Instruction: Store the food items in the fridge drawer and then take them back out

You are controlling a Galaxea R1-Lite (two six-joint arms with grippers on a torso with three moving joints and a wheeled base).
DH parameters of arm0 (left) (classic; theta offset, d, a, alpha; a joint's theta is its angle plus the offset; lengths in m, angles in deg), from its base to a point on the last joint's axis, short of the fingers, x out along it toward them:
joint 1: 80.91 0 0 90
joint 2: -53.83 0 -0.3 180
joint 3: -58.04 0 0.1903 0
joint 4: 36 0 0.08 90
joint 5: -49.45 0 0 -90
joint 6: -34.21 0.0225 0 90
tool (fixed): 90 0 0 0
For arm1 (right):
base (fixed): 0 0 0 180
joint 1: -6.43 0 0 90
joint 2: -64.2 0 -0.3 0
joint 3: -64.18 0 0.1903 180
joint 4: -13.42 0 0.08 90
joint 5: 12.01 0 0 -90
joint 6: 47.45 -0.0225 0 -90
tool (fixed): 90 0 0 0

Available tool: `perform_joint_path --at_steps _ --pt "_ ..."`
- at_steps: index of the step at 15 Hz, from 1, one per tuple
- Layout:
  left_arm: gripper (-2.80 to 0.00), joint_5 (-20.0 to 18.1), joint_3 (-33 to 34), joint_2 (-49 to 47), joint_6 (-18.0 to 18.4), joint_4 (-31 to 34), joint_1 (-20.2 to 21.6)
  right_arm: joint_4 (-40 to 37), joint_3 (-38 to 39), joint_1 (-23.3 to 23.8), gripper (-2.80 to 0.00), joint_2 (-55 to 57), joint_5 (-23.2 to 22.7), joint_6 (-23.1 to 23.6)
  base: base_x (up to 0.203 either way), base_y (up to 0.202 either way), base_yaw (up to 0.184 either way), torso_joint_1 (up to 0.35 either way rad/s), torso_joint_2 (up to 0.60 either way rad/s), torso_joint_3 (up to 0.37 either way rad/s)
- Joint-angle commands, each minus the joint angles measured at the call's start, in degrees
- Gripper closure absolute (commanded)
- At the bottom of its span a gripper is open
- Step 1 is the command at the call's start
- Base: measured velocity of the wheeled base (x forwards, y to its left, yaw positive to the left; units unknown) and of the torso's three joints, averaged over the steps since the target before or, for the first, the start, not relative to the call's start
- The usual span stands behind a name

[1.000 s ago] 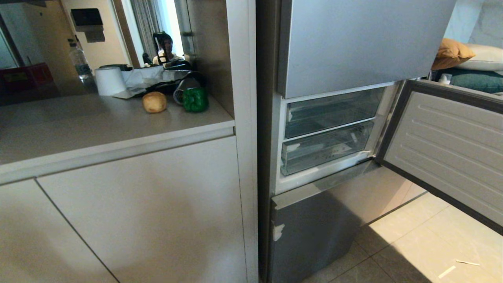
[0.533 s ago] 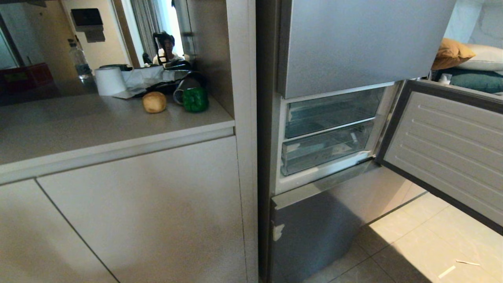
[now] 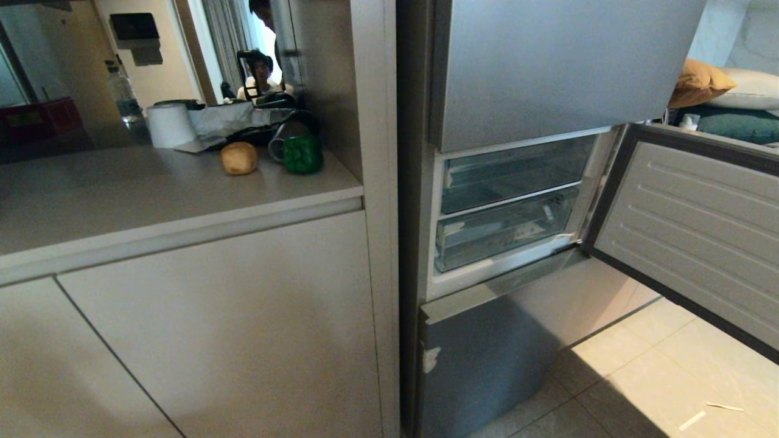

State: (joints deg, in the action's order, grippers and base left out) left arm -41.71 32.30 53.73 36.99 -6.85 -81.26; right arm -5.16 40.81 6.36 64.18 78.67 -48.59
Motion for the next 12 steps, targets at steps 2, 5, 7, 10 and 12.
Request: perform_joint_path --at_steps 2,5,7,10,12 --pt "0.0 0.02 -0.01 -0.08 0.03 0.02 0.0 0.04 1.76 -0.01 0.0 -0.06 0.02 0.0 0.0 0.0 0.0 0.0 0.0 0.0" --pt "0.0 0.11 -0.01 -0.08 -0.05 0.02 0.0 0.04 1.76 -0.01 0.0 -0.06 0.02 0.09 0.0 0.0 0.0 0.0 0.0 0.0" --pt "0.0 0.11 -0.01 -0.08 -0.05 0.02 0.0 0.04 1.76 -0.01 0.0 0.02 0.02 0.06 0.0 0.0 0.0 0.0 0.0 0.0" --pt "0.0 -0.06 -0.01 -0.08 0.12 0.11 0.0 0.04 1.76 -0.01 0.0 -0.06 0.02 0.0 0.0 0.0 0.0 0.0 0.0 0.0" --pt "0.0 -0.06 -0.01 -0.08 0.03 0.11 0.0 0.04 1.76 -0.01 0.0 -0.06 0.02 0.07 0.0 0.0 0.0 0.0 0.0 0.0"
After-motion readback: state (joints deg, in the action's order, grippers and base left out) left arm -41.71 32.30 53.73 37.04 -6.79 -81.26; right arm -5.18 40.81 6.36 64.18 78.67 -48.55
